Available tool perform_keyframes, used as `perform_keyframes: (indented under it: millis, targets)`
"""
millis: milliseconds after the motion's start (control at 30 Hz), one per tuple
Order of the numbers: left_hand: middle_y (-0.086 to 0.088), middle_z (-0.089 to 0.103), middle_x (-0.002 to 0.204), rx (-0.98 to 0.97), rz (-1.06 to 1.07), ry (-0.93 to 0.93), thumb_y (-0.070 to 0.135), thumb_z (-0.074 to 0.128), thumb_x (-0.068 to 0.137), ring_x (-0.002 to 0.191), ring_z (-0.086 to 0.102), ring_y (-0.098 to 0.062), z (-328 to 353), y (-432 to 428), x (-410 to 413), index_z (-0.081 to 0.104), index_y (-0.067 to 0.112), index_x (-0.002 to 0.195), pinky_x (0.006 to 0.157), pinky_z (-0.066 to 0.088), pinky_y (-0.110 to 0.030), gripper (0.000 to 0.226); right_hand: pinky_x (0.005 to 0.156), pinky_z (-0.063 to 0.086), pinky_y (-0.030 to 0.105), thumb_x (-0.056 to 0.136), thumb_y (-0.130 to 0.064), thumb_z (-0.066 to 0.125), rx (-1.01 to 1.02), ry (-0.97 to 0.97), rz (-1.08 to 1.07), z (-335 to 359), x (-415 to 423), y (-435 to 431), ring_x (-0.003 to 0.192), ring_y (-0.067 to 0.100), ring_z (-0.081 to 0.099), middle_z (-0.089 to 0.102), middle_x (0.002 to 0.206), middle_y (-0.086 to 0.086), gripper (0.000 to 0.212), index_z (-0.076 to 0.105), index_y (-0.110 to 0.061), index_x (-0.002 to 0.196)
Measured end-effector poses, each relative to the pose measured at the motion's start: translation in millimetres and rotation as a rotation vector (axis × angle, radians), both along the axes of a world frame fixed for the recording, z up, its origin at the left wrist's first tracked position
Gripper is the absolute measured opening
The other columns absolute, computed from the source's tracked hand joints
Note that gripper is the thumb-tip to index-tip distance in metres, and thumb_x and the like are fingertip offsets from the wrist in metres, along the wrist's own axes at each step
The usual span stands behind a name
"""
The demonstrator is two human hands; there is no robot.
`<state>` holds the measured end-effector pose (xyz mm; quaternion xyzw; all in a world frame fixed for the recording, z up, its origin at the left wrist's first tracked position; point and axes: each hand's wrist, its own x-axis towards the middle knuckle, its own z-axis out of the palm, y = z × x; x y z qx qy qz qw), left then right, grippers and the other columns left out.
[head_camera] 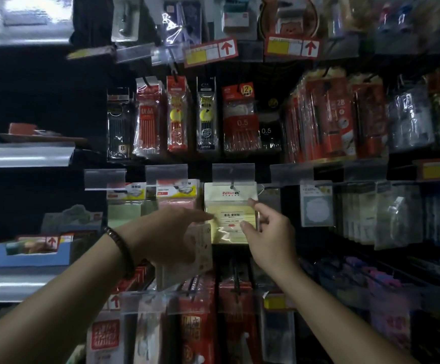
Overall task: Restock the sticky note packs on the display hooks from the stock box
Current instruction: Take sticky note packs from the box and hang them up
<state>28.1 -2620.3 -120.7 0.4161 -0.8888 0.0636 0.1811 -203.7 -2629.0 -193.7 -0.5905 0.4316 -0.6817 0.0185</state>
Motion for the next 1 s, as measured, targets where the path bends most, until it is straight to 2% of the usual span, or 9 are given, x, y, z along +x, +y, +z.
perform_keyframes:
  millis: [100,167,233,367,567,667,733,867,1000]
  targets:
    - [0.000,0.064,0.139,0.074,-0.022,0.126,0.013,0.073,0.097,0.096,0.068,-0.007,-11,4,4,0.038,0.039,0.159,0.069,0.063,-0.018,0.075,0.048,0.042,0.008,0.096,-0.013,0.076,0.030,0.111,-0.131,4,3,1,0.066,-0.007,0.059,0.060,0.089,-0.010,0.053,0.060,-0.027,0.145]
    - [0.007,0.063,0.130,0.138,-0.058,0.278,0.014,0.070,0.099,0.101,0.069,-0.011,-22,10,6,0.042,0.036,0.155,0.068,0.062,-0.018,0.066,0.070,0.049,0.009,0.095,-0.025,0.077,0.056,0.160,-0.242,2,3,2,0.095,0.003,0.057,0.052,0.115,-0.005,0.053,0.059,-0.030,0.145]
    - [0.009,0.067,0.121,0.203,-0.107,0.443,0.016,0.066,0.102,0.099,0.073,-0.012,-35,14,6,0.054,0.031,0.140,0.072,0.065,-0.024,0.042,0.087,0.056,0.023,0.095,-0.036,0.076,0.055,0.167,-0.311,-4,3,6,0.104,0.010,0.055,0.042,0.120,-0.008,0.050,0.060,-0.029,0.141]
    - [-0.008,0.076,0.116,0.477,-0.290,0.856,0.020,0.056,0.108,0.102,0.078,-0.027,-59,23,-10,0.063,0.019,0.128,0.087,0.066,-0.049,0.021,0.071,0.056,0.018,0.101,-0.026,0.070,-0.137,0.003,-0.116,-19,7,32,0.089,0.000,0.064,0.057,0.110,-0.009,0.027,0.063,-0.034,0.126]
    - [-0.005,0.075,0.125,0.563,-0.451,1.116,0.017,0.058,0.105,0.109,0.077,-0.027,-69,33,-63,0.062,0.018,0.130,0.090,0.065,-0.053,0.025,0.072,0.061,0.024,0.100,-0.025,0.070,-0.222,0.044,-0.073,-52,-6,69,0.099,0.006,0.069,0.066,0.117,-0.015,0.046,0.054,-0.040,0.140]
    - [-0.005,0.077,0.123,0.588,-0.510,1.163,0.015,0.062,0.104,0.109,0.077,-0.027,-68,39,-91,0.062,0.018,0.131,0.091,0.064,-0.053,0.027,0.093,0.058,0.022,0.097,-0.045,0.070,-0.198,0.160,-0.213,-59,-22,75,0.122,0.000,0.061,0.057,0.135,-0.017,0.056,0.052,-0.037,0.150]
    - [-0.003,0.077,0.122,0.563,-0.492,1.167,0.016,0.066,0.102,0.107,0.078,-0.023,-66,39,-107,0.063,0.019,0.128,0.089,0.065,-0.050,0.027,0.092,0.052,0.009,0.090,-0.055,0.074,-0.163,0.194,-0.226,-59,-30,78,0.122,-0.004,0.057,0.050,0.138,-0.014,0.077,0.046,-0.030,0.157]
    - [0.001,0.078,0.119,0.462,-0.416,1.089,0.024,0.073,0.097,0.104,0.078,-0.016,-58,31,-132,0.066,0.024,0.124,0.085,0.067,-0.046,0.027,0.086,0.038,-0.007,0.079,-0.048,0.087,-0.086,0.212,-0.258,-55,-44,75,0.119,-0.001,0.047,0.038,0.141,-0.011,0.104,0.033,-0.025,0.164]
    - [0.007,0.078,0.110,0.281,-0.352,0.919,0.028,0.071,0.101,0.094,0.078,-0.010,-49,26,-139,0.068,0.029,0.126,0.078,0.068,-0.040,0.026,0.082,0.034,-0.010,0.080,-0.039,0.089,-0.110,0.189,-0.334,-45,-54,67,0.113,-0.004,0.038,0.040,0.143,-0.002,0.101,0.034,-0.023,0.163]
